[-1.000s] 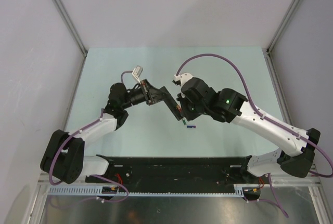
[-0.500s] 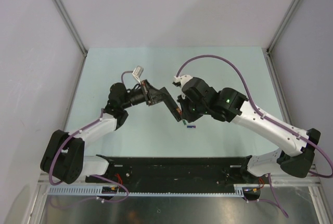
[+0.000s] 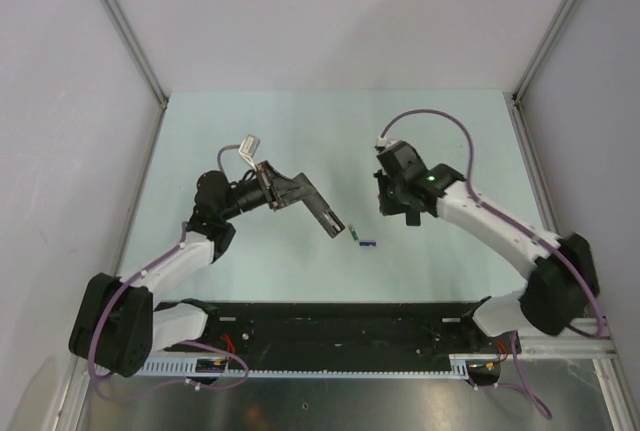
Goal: Load the batteries into the remote control
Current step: Place the battery at the center of the board.
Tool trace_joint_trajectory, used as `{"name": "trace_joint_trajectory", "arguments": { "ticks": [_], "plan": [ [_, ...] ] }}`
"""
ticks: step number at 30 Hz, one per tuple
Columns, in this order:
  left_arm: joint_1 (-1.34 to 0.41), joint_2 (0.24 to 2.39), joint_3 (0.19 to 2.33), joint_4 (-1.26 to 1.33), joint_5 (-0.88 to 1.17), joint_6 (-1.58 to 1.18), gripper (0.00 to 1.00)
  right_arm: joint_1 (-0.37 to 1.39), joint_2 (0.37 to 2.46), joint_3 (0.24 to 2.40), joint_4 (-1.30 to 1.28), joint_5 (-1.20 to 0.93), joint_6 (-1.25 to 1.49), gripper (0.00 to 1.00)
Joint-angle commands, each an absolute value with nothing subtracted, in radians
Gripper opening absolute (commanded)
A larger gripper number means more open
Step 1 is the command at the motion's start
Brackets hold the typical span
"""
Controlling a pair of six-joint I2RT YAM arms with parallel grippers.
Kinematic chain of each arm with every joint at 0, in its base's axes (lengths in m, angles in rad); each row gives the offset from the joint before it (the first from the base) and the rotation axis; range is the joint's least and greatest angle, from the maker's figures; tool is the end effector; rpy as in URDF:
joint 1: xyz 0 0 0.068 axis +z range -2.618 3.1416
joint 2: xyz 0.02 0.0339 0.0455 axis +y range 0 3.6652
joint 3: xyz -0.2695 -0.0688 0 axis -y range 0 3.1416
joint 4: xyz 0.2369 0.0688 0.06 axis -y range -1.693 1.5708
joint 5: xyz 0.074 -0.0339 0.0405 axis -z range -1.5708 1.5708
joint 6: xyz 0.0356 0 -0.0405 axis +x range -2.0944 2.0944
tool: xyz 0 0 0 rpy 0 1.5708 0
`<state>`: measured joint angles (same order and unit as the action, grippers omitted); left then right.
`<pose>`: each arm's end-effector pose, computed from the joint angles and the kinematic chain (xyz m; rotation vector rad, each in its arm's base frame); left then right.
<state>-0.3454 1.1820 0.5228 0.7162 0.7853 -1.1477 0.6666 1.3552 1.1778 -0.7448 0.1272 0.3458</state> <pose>0.2181 -0.1052 0.2709 0.0220 1.8254 -1.7103 0.2167 0.1647 0.3069 -0.3467 2.4783 0.2684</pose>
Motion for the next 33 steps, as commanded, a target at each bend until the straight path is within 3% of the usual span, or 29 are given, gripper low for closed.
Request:
{"name": "trace_joint_trajectory", "arguments": {
  "ticks": [1, 8, 18, 25, 33],
  "plan": [
    [-0.341, 1.105, 0.491, 0.746, 0.801, -1.127, 0.00, 0.658, 1.515, 1.152, -0.536, 0.129, 0.324, 0.00],
    [-0.341, 1.048, 0.443, 0.741, 0.811, -1.132, 0.00, 0.611, 1.779, 1.219, -0.434, 0.109, 0.316, 0.00],
    [-0.341, 1.006, 0.433, 0.730, 0.822, -1.137, 0.00, 0.592, 1.858, 1.233, -0.445, 0.123, 0.308, 0.00],
    [-0.341, 1.012, 0.430, 0.727, 0.825, -1.137, 0.00, 0.604, 1.861, 1.232, -0.480, 0.143, 0.311, 0.23],
    [-0.341, 1.006, 0.419, 0.718, 0.824, -1.134, 0.00, 0.621, 1.815, 1.233, -0.492, 0.156, 0.350, 0.43]
  ]
}}
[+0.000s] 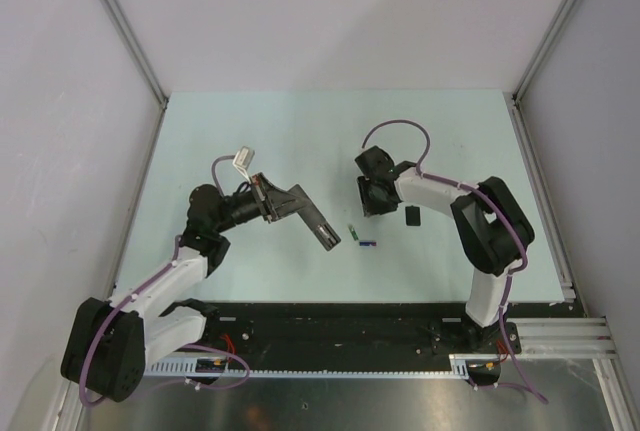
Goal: Load the batteries into the remote control
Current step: Place the battery at the center of the board, then adjust the remote control.
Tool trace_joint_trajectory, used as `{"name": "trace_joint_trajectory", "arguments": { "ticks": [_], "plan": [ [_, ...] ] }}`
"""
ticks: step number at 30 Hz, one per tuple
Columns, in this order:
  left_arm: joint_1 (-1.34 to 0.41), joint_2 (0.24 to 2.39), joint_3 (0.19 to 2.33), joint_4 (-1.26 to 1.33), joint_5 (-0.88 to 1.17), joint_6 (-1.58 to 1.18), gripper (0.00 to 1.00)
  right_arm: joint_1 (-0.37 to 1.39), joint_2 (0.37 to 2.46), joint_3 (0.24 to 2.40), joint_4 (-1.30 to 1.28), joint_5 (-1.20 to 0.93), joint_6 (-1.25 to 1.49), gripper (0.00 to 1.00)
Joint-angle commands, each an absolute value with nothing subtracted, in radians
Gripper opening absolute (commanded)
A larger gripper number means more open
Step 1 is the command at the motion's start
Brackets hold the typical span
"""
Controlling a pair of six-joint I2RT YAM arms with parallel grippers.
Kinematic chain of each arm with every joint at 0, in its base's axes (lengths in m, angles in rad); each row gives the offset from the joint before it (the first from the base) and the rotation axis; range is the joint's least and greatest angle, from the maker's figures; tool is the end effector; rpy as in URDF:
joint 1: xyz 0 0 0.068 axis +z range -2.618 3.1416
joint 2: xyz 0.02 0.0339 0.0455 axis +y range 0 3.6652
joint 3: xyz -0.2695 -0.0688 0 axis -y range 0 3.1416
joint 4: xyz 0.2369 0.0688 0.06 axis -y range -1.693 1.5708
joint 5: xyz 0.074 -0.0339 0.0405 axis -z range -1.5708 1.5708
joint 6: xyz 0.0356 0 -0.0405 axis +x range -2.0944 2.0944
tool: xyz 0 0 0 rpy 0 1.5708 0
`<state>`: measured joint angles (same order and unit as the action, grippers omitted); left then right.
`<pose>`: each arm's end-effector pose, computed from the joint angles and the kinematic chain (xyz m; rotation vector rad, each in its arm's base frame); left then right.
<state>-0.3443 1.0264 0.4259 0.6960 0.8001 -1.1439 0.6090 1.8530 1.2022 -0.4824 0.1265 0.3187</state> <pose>0.1873 -0.0943 0.2691 0.0640 1.7910 -1.7165 0.3029 0.2058 0.1775 -0.3519 2.6697 0.1153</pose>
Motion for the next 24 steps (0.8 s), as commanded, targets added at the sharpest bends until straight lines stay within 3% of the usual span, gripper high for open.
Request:
{"name": "trace_joint_trajectory", "arguments": {
  "ticks": [1, 10, 15, 17, 18, 19, 24],
  "plan": [
    [-0.341, 1.006, 0.419, 0.718, 0.825, -1.132, 0.00, 0.630, 1.780, 1.233, -0.494, 0.156, 0.357, 0.47],
    [-0.341, 1.022, 0.433, 0.710, 0.845, -1.120, 0.00, 0.690, 1.459, 1.230, -0.520, 0.158, 0.455, 0.55],
    [-0.339, 1.049, 0.445, 0.709, 0.861, -1.127, 0.00, 0.683, 1.293, 1.186, -0.457, -0.067, 0.494, 0.57],
    [-0.341, 1.052, 0.457, 0.707, 0.859, -1.137, 0.00, 0.669, 1.258, 1.142, -0.397, -0.202, 0.530, 0.68],
    [-0.341, 1.054, 0.462, 0.709, 0.859, -1.140, 0.00, 0.649, 1.235, 1.125, -0.359, -0.250, 0.541, 0.81],
    [-0.341, 1.060, 0.471, 0.707, 0.859, -1.143, 0.00, 0.637, 1.227, 1.112, -0.339, -0.300, 0.555, 0.87],
    [-0.341, 1.092, 0.544, 0.709, 0.880, -1.152, 0.00, 0.580, 1.195, 1.011, -0.181, -0.580, 0.639, 0.90]
  ]
}}
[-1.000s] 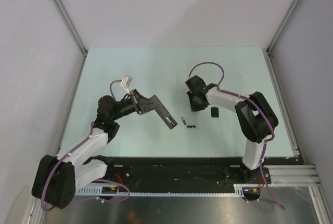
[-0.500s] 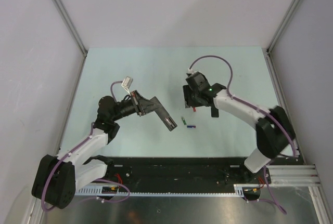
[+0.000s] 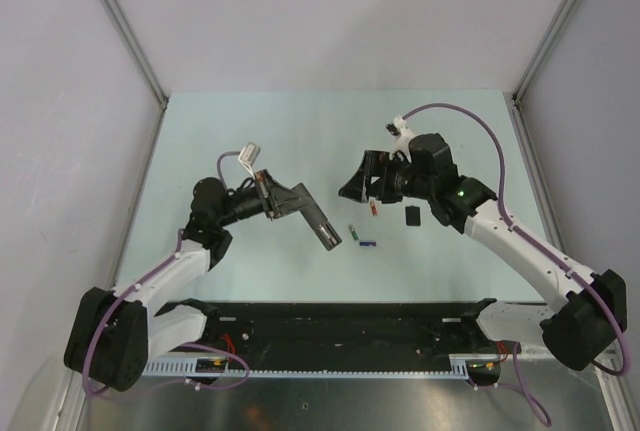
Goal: Load the batteries into the remote control
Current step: Adjust the remote control.
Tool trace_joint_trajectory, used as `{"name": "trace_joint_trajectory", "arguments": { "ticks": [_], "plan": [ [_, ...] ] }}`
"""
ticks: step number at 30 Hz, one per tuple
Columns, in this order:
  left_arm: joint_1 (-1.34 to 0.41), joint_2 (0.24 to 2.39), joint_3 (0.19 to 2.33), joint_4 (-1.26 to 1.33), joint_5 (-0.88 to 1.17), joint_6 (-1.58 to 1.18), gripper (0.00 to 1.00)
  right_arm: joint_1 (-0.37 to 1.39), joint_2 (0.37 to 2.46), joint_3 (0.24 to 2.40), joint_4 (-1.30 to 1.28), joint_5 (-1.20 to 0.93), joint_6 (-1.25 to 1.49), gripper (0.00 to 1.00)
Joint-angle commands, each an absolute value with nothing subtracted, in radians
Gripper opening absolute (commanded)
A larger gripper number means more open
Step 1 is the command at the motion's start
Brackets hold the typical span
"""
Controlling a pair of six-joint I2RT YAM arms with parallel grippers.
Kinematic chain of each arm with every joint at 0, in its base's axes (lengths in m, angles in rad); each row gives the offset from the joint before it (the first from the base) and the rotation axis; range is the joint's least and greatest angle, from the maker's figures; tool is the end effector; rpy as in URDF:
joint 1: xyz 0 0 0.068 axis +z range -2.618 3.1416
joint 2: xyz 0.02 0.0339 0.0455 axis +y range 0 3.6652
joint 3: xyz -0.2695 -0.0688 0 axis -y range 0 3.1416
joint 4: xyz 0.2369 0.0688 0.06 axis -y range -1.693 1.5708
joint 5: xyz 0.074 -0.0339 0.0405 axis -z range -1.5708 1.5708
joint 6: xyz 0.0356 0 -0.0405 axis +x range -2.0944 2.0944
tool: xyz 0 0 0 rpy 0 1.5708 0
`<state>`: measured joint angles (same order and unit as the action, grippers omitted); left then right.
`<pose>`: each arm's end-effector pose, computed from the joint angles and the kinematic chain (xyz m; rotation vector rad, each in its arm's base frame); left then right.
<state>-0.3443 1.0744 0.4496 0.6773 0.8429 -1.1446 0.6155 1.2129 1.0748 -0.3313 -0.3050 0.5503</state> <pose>0.1948 -0.0981 0.2657 0.0762 1.8460 -1.7437 0.2100 0.1616 0.3439 -0.2755 2.1629 1.0123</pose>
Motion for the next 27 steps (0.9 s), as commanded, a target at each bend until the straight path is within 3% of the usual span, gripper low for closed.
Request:
{"name": "trace_joint_trajectory", "arguments": {
  "ticks": [1, 5, 11, 18, 25, 27],
  "plan": [
    [-0.341, 1.100, 0.557, 0.707, 0.887, -1.155, 0.00, 0.574, 1.195, 0.997, -0.155, -0.616, 0.650, 0.90],
    [-0.341, 1.144, 0.616, 0.707, 0.911, -1.164, 0.00, 0.575, 1.189, 0.942, -0.035, -0.751, 0.706, 0.87],
    [-0.341, 1.180, 0.656, 0.707, 0.931, -1.175, 0.00, 0.610, 1.196, 0.910, 0.063, -0.790, 0.735, 0.83],
    [-0.342, 1.187, 0.663, 0.707, 0.925, -1.181, 0.00, 0.669, 1.259, 0.900, 0.135, -0.793, 0.759, 0.55],
    [-0.342, 1.172, 0.673, 0.709, 0.904, -1.186, 0.00, 0.687, 1.296, 0.897, 0.169, -0.796, 0.781, 0.41],
    [-0.342, 1.170, 0.675, 0.709, 0.893, -1.189, 0.00, 0.689, 1.304, 0.893, 0.192, -0.801, 0.796, 0.33]
  ]
}}
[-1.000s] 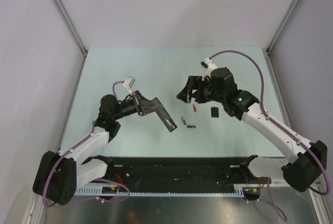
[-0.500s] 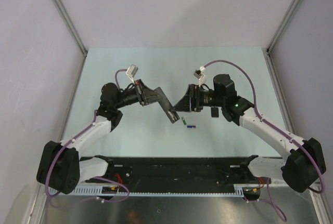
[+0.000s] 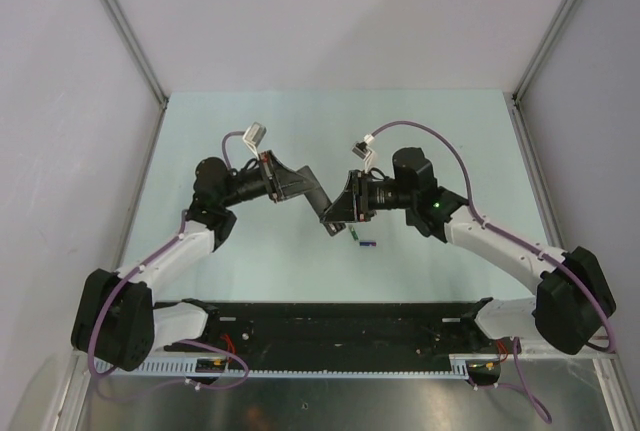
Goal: Load the batteries into the remote control
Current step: Adjust the remote control.
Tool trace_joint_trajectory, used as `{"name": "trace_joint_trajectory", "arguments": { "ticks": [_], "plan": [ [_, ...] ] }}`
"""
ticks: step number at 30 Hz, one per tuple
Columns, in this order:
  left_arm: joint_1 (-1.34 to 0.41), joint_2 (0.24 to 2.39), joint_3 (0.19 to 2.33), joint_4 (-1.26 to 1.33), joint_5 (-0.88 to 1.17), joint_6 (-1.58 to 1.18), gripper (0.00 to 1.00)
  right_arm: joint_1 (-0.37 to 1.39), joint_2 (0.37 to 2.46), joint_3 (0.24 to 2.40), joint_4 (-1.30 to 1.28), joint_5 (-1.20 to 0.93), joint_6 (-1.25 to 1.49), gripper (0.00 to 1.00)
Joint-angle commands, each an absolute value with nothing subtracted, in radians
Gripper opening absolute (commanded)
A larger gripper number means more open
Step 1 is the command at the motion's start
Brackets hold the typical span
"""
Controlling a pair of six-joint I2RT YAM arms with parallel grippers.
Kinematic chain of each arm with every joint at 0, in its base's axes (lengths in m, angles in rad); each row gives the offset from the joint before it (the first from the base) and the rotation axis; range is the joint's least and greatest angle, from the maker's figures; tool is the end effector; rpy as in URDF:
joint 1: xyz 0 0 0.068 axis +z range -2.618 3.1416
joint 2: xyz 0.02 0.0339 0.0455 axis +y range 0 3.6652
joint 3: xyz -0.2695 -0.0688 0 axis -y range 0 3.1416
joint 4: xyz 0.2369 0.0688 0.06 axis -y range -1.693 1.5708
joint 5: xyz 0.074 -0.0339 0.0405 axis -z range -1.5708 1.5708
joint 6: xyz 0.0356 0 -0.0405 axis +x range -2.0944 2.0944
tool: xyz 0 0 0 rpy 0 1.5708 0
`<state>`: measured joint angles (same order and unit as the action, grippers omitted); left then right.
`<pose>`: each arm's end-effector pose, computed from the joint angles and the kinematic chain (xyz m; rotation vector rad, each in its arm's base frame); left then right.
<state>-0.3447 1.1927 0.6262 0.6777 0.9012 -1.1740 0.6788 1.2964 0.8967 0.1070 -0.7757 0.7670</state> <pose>0.2241 -0.1101 0.2981 0.1477 1.8173 -1.7970 0.2052 0.1975 0.3073 -0.5346 2.0881 1.6457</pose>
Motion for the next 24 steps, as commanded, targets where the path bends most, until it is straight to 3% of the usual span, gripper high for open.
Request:
{"name": "trace_joint_trajectory", "arguments": {
  "ticks": [1, 4, 5, 7, 8, 10, 13, 19, 24],
  "plan": [
    [-0.342, 1.170, 0.675, 0.709, 0.891, -1.190, 0.00, 0.687, 1.304, 0.893, 0.201, -0.802, 0.802, 0.30],
    [-0.342, 1.177, 0.673, 0.709, 0.879, -1.196, 0.12, 0.695, 1.305, 0.891, 0.224, -0.804, 0.815, 0.18],
    [-0.344, 1.178, 0.670, 0.709, 0.877, -1.201, 0.23, 0.698, 1.304, 0.890, 0.232, -0.804, 0.818, 0.09],
    [-0.344, 1.181, 0.661, 0.707, 0.865, -1.206, 0.34, 0.701, 1.305, 0.891, 0.236, -0.801, 0.828, 0.01],
    [-0.344, 1.177, 0.657, 0.707, 0.859, -1.209, 0.43, 0.703, 1.304, 0.890, 0.242, -0.799, 0.828, 0.00],
    [-0.345, 1.174, 0.646, 0.707, 0.839, -1.212, 0.53, 0.710, 1.301, 0.891, 0.247, -0.796, 0.836, 0.00],
    [-0.350, 1.160, 0.634, 0.709, 0.810, -1.219, 0.61, 0.719, 1.293, 0.890, 0.247, -0.767, 0.836, 0.00],
    [-0.396, 1.126, 0.597, 0.712, 0.732, -1.235, 0.63, 0.716, 1.250, 0.847, 0.360, -0.692, 0.894, 0.00],
    [-0.452, 1.106, 0.563, 0.738, 0.669, -1.255, 0.54, 0.719, 1.249, 0.804, 0.468, -0.669, 0.980, 0.00]
  ]
}}
